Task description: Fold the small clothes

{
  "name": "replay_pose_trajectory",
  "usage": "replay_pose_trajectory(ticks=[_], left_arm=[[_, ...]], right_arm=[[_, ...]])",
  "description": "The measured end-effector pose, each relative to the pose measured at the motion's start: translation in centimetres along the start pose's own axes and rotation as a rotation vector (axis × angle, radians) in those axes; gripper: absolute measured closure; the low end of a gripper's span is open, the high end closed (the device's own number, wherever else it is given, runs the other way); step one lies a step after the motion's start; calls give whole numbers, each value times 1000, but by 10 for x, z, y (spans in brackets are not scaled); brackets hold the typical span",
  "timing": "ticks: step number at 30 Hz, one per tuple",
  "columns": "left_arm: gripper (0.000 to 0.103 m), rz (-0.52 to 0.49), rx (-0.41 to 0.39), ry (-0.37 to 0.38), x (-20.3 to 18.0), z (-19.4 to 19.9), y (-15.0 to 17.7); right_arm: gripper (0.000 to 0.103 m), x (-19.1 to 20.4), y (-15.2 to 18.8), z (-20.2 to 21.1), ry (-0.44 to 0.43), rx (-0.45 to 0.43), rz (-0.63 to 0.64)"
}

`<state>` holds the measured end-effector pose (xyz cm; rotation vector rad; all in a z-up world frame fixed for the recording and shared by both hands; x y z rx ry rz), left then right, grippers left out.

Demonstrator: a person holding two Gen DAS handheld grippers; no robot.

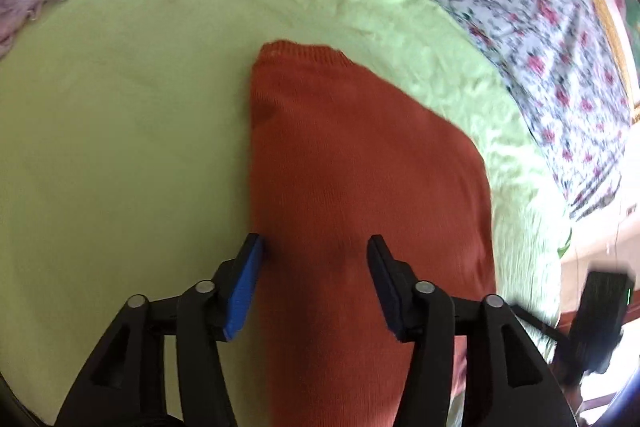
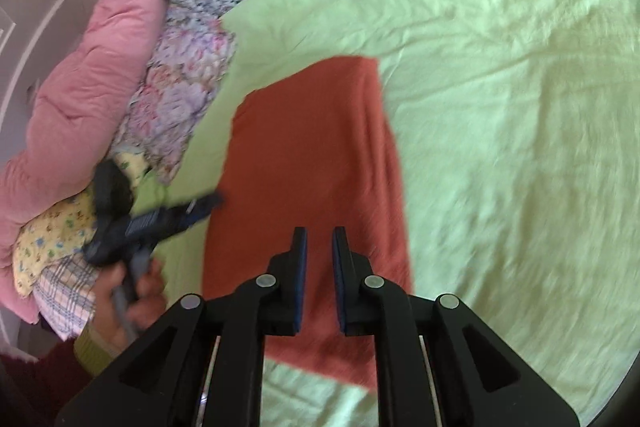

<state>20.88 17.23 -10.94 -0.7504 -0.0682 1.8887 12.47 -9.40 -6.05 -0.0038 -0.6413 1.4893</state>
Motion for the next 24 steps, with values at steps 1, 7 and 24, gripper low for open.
replay_pose_trajectory(ticks=[1, 7, 24], left_arm=[[43, 18, 4, 6, 4, -8, -11], [75, 122, 3, 61, 24, -51, -70], [71, -57, -112, -29, 10, 32, -38]], right_arm=[[90, 2, 4, 1, -7, 3, 3], [90, -3, 27, -7, 4, 70, 14], [72, -24, 23, 25, 70, -5, -23]])
Point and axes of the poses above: each gripper's, at about its wrist camera, not at the fingertips, and z roughly against the way its jaws point, x to its left, y to its underside, the point moved 6 cm from there along -z, roughly the way its jaws point, and after that the axes turned 2 degrees about -x, right-handed, at the moved point
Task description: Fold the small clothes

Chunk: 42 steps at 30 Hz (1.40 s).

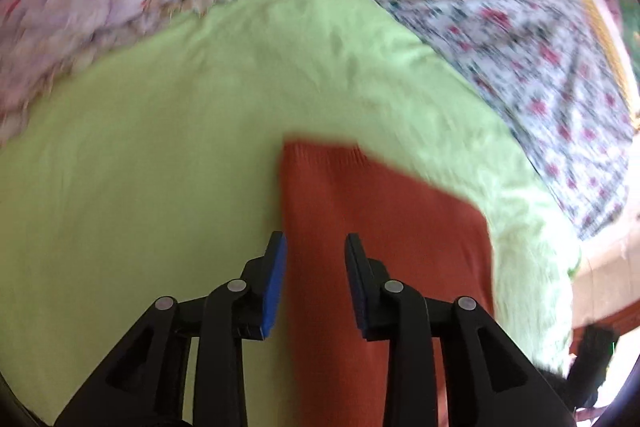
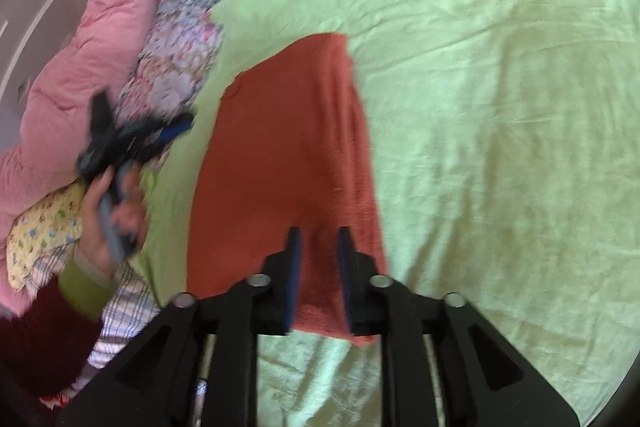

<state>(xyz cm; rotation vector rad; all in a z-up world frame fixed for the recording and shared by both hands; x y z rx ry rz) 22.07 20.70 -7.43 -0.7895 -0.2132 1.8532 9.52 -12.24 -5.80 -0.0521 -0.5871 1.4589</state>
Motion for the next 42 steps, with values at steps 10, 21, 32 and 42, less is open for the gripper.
replay_pose_trajectory(ticks=[10, 21, 32, 42], left_arm=[[43, -123, 111, -4, -6, 63, 137], [41, 99, 160, 69, 12, 50, 176], [90, 82, 215, 95, -11, 25, 177], [92, 44, 234, 93, -9, 23, 188]], right_arm=[[66, -13, 25, 8, 7, 6, -32], [98, -2, 33, -15, 22, 70, 28], [98, 26, 17, 23, -82, 0, 70], [99, -27, 46, -4, 60, 51, 38]])
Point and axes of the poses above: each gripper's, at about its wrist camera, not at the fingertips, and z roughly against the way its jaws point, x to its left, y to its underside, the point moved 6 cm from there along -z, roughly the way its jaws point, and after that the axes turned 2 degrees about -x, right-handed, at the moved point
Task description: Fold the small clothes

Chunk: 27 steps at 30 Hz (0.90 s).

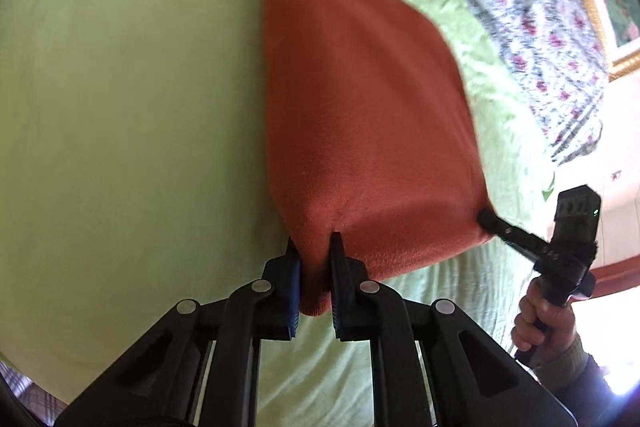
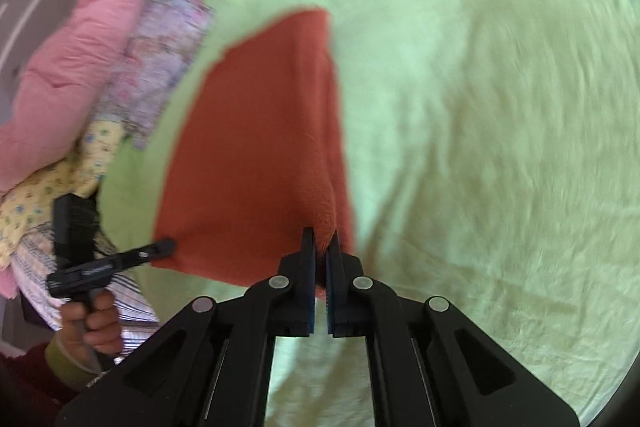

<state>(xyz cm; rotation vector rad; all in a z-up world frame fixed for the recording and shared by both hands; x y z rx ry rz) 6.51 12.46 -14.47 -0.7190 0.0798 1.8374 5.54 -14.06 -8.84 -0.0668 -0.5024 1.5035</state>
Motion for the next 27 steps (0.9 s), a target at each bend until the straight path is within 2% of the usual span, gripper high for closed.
replay_pose_trajectory(ticks=[4, 8, 10, 11, 13, 15, 18, 21, 25, 27], left_arm=[[86, 34, 12, 0, 12, -5, 6], [77, 3, 22, -41, 14, 1, 11], [78, -22, 13, -57, 13, 12, 13], [78, -32, 8, -65, 10, 16, 12], [78, -65, -16, -75, 6, 32, 9], [78, -85, -52, -49, -4, 46, 1], [78, -118, -109, 29, -26, 59, -15], [78, -131, -130, 82, -41, 54, -31], [78, -131, -94, 67, -44, 28, -42], [79, -120, -56, 2, -39, 4, -45]], right_arm=[[99, -8, 8, -20, 67, 30, 13], [97, -5, 6, -16, 100, 34, 13], [86, -4, 5, -11, 118, 40, 10], [76, -5, 4, -5, 131, 38, 4], [74, -5, 1, 7, 140, 15, -2], [74, 2, -6, 23, 146, -25, 19], [74, 24, -19, 35, 109, -84, 76], [74, 50, -34, 24, 12, -88, 101], [74, 62, -47, -7, -20, -57, 106], [74, 54, -49, -20, -1, -33, 86]])
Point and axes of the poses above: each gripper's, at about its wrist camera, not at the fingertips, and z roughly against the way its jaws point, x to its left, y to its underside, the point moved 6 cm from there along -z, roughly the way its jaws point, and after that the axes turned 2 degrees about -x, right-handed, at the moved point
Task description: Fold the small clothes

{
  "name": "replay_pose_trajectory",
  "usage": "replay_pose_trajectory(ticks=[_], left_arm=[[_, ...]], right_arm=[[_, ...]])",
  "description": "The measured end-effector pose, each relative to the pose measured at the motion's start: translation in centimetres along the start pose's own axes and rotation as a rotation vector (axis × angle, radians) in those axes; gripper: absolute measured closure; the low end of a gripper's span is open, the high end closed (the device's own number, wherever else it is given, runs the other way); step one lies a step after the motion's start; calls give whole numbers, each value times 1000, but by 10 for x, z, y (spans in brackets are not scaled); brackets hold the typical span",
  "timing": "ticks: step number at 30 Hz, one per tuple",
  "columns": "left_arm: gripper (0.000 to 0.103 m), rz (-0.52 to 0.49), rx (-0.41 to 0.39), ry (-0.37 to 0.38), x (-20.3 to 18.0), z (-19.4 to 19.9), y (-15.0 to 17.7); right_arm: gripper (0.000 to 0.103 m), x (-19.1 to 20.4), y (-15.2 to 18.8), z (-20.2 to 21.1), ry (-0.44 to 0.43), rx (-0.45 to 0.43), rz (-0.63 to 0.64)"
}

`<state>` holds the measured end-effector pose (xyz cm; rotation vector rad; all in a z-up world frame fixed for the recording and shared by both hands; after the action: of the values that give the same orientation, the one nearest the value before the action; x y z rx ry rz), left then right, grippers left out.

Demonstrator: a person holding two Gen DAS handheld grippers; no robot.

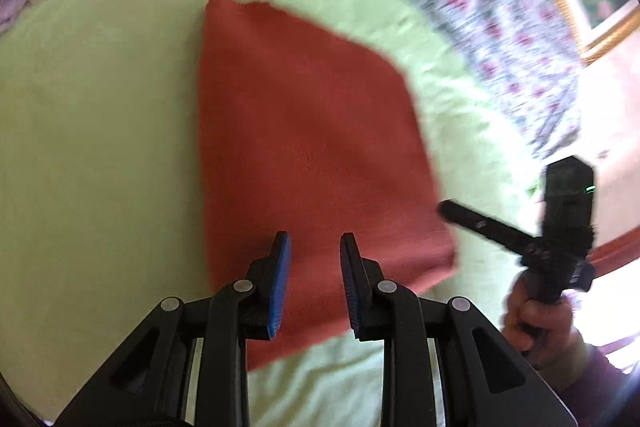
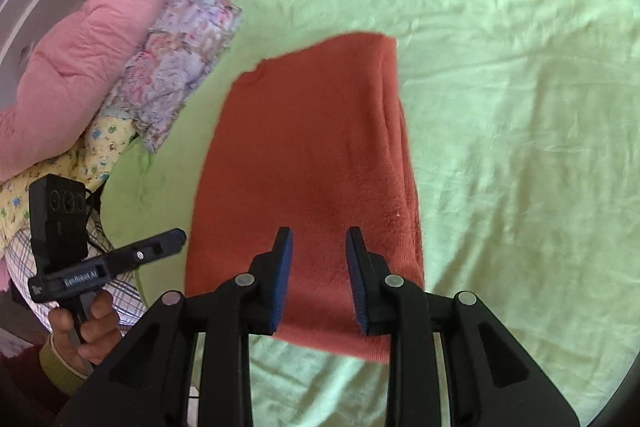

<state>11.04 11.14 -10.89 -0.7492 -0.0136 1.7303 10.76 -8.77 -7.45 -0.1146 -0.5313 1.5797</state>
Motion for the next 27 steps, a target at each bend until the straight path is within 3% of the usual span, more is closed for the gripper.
replay_pose_trajectory(ticks=[2, 6, 13, 19, 24, 27], left_arm=[[87, 34, 32, -19, 14, -19, 2], [89, 80, 29, 10, 23, -25, -2], [73, 29, 22, -3, 12, 1, 16], [72, 25, 66, -42, 26, 10, 57], [70, -8, 45, -59, 25, 30, 66], [60, -67, 16, -94, 20, 44, 69]], right_arm=[[77, -16, 3, -13, 55, 28, -26], [82, -38, 4, -28, 23, 45, -82], [79, -26, 5, -7, 33, 23, -62], [72, -20, 33, 4, 25, 59, -58], [72, -22, 48, 15, 38, 39, -100], [71, -9, 50, 29, 46, 2, -71]])
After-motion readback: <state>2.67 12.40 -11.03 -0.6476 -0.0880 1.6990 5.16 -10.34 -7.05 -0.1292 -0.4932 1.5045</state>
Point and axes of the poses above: each gripper's, at about its wrist camera, not at the fingertips, and z roughly against the way its jaws point, x to its left, y to its underside, the point moved 6 cm from there along -z, roughly the way its jaws point, and after that the axes turned 2 degrees about -x, right-handed, at the moved point
